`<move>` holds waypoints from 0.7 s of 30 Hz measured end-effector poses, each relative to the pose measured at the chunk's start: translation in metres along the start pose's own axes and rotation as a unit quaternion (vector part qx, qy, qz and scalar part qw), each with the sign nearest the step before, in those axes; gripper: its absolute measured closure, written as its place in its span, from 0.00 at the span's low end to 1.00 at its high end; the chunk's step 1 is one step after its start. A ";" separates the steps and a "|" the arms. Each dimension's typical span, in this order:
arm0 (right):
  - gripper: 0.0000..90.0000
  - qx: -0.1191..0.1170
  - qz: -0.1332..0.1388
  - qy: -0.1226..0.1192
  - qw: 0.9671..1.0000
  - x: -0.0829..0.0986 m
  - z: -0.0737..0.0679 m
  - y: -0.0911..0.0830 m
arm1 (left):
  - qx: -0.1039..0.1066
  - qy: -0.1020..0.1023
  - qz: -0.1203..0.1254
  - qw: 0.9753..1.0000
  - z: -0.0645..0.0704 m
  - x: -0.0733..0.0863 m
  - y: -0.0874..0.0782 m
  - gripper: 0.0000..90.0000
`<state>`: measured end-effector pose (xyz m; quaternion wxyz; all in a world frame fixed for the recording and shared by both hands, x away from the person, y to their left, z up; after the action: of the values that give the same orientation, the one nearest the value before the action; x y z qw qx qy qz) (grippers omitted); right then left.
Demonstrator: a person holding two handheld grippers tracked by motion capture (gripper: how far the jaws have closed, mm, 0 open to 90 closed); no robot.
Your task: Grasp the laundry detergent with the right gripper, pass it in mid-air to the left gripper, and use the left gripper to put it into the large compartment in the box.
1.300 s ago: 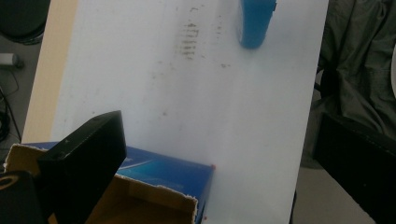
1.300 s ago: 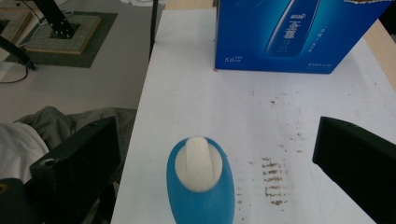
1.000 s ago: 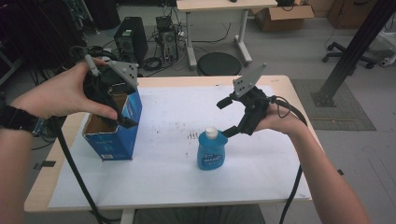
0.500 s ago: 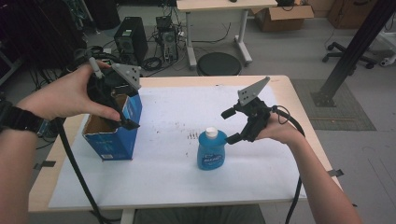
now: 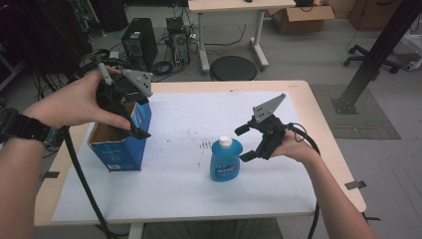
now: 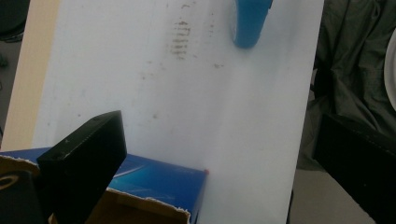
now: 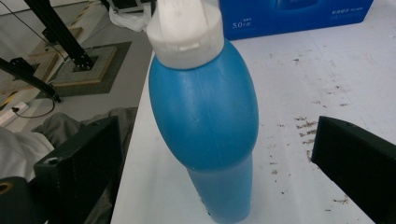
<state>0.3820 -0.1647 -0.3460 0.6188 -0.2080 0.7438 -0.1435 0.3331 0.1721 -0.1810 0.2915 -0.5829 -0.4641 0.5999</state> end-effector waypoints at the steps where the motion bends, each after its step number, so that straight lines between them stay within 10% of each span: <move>1: 0.02 0.001 0.003 0.003 1.000 0.002 0.001 0.001 | 0.001 0.001 0.001 1.000 0.000 0.000 0.001 0.04; 21: 0.04 -0.005 0.019 0.015 1.000 0.028 0.002 0.027 | 0.007 -0.003 0.001 1.000 0.000 0.003 0.009 0.04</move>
<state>0.3767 -0.1552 -0.3833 0.6092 -0.1945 0.7576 -0.1308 0.3339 0.1713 -0.1901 0.2940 -0.5795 -0.4600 0.6051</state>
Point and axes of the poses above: each handheld gripper's, and its own axes: y roughly forward along the jaws, x roughly out of its underside, z roughly to its right, the point moved 2 cm from there along y, roughly forward along the jaws, and after that the axes turned 5 degrees about z, right-handed, at the moved point
